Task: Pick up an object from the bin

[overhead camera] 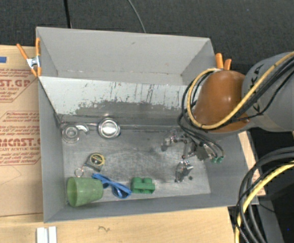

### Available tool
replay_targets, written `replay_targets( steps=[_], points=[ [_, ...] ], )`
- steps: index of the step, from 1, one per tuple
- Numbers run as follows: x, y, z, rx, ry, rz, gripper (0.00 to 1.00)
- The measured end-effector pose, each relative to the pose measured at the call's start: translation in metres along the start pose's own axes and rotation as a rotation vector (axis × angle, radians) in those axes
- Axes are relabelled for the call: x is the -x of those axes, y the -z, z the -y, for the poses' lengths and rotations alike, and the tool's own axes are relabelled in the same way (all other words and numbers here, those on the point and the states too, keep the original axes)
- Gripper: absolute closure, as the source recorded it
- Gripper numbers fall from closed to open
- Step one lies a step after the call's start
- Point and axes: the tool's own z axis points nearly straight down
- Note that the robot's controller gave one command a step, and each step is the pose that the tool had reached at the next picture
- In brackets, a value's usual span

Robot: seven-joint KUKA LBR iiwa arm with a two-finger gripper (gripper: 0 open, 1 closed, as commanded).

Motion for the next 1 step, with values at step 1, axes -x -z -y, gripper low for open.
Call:
replay_targets(
  steps=[1],
  points=[
    [-0.0341,-0.0137,-0.0415,-0.001,0.211,0.003,0.0]
  ],
)
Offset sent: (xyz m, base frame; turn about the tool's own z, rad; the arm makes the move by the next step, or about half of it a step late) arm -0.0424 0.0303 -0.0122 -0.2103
